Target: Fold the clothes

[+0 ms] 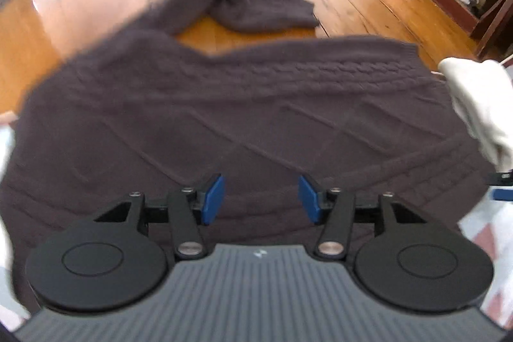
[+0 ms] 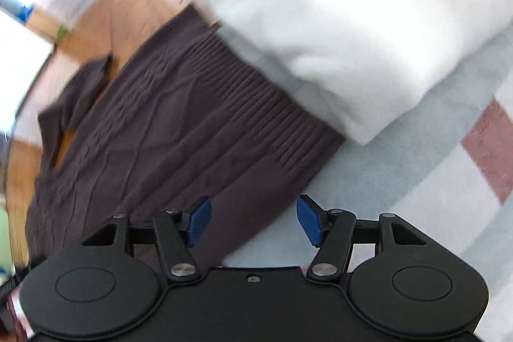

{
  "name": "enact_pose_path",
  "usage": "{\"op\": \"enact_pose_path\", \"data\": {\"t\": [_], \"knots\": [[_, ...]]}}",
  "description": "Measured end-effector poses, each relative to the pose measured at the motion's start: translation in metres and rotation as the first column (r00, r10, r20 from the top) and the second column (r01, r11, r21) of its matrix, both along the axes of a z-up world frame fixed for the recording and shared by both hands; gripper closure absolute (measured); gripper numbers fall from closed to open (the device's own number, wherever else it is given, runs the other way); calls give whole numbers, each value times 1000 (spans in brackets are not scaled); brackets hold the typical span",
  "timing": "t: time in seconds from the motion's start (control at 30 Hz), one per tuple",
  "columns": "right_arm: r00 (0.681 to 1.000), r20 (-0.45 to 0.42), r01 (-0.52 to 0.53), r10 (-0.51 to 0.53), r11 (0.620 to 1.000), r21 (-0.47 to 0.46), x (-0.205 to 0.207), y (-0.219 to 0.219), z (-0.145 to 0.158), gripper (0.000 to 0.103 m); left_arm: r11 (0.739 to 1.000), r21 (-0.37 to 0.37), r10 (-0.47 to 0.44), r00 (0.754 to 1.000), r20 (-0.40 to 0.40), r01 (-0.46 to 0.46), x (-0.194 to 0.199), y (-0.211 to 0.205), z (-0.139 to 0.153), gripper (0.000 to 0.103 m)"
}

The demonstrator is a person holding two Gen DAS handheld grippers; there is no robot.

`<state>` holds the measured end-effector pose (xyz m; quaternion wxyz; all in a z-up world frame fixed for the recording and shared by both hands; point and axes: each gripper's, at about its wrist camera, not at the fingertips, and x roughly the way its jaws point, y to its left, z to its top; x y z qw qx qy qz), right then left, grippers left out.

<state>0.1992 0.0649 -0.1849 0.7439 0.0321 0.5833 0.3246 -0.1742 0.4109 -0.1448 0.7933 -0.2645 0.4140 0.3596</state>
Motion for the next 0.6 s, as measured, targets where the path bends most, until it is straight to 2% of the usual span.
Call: {"op": "enact_pose_path", "data": {"t": [0.1,0.13,0.17,0.2,0.23,0.27,0.33,0.43,0.47,0.53,0.6], "knots": [[994,82,79,-77,997,-22,4,2,-15,37,1000,25,7,1000,-15,-6,1,7,-10,52],[991,116,62,-60,998,-16,3,5,-14,37,1000,25,9,1000,-15,-8,0,11,-14,52],[987,157,31,-26,999,-31,0,11,-14,43,1000,22,11,1000,-13,-10,-1,14,-19,52],[978,205,-18,33,997,-74,-4,20,-15,82,1000,11,15,1000,-11,-15,-4,17,-22,52],[963,256,-58,87,991,-119,-8,28,-14,89,1000,-4,22,1000,-10,-22,-5,22,-25,52],[937,326,-76,124,985,-155,-15,34,-9,90,1000,-12,25,1000,-11,-25,-7,26,-29,52],[865,475,-69,159,977,-201,-33,38,6,90,1000,-3,25,999,-30,-25,-6,29,-32,52],[821,553,-13,143,973,-232,-50,30,17,91,999,39,8,998,-56,-6,-5,33,-38,52],[818,556,2,146,967,-256,-50,28,14,91,999,36,7,998,-60,-5,-5,35,-39,52],[844,509,18,171,939,-344,-40,29,-7,90,1000,17,11,998,-58,-10,-7,39,-41,52],[856,482,37,185,909,-416,-37,33,-19,80,1000,0,19,998,-52,-19,-10,43,-41,52]]}}
